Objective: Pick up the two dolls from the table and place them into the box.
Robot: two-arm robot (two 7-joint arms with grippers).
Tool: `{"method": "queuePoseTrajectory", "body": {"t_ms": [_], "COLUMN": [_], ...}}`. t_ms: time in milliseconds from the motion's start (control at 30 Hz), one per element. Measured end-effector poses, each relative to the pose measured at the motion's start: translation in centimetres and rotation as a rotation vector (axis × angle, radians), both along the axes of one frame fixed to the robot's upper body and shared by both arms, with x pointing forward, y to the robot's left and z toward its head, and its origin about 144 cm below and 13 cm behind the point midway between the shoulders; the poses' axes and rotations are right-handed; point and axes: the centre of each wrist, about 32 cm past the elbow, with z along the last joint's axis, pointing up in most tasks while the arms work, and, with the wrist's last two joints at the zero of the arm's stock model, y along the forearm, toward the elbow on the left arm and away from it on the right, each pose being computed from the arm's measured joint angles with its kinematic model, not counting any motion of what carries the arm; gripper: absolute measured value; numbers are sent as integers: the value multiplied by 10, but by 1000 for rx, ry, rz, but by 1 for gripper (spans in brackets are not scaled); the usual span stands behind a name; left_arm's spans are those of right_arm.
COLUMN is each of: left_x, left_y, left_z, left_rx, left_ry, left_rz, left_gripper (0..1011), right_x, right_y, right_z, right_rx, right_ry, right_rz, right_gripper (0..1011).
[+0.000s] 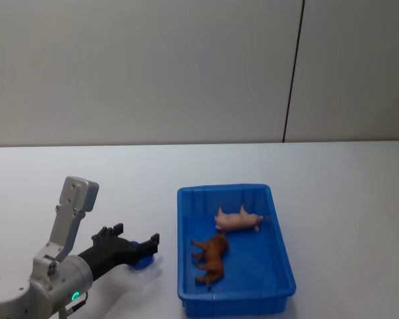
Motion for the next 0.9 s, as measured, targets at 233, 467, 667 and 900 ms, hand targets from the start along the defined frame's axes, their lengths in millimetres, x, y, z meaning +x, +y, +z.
{"method": "queuePoseTrajectory", "body": {"t_ms": [233, 467, 667, 900], "left_x": [-4, -8, -6, 2], "left_y": [1, -2, -6, -12], "left_z": [-3, -3, -4, -5], "left_rx": [-4, -2, 10, 34], "left_ry": [47, 72, 62, 46], "left_rz": [-11, -13, -5, 5], "left_gripper": [1004, 1003, 1004, 1004], "right_x": [0, 0, 0, 0], "right_y": [0, -1, -1, -1], "right_z": [0, 0, 0, 0], "right_rx": [0, -1, -1, -1], "right_ry": [-1, -1, -1, -1], "right_rz": [-1, -2, -2, -2], "right_gripper": [1001, 1001, 1001, 1001]}}
